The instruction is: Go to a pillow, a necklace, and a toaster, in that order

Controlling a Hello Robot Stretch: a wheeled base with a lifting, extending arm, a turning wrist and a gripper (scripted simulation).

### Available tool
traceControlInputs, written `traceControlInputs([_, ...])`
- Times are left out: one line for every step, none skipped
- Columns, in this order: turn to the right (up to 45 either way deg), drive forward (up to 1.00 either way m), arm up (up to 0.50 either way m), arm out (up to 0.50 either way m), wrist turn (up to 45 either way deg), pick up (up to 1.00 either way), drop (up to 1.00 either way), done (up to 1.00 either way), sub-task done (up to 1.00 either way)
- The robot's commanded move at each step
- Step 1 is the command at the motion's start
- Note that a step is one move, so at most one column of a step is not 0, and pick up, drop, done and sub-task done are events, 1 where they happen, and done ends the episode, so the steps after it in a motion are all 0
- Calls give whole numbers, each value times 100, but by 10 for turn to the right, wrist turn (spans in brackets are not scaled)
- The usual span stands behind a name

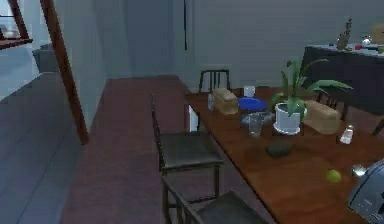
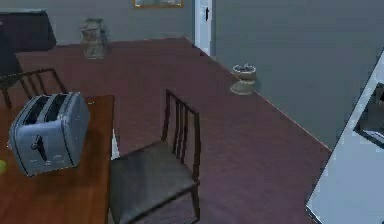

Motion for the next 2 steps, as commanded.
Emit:
traceControlInputs([450,0,0,0,0,0,0,0,0])
traceControlInputs([0,0,0,0,0,0,0,100,0])
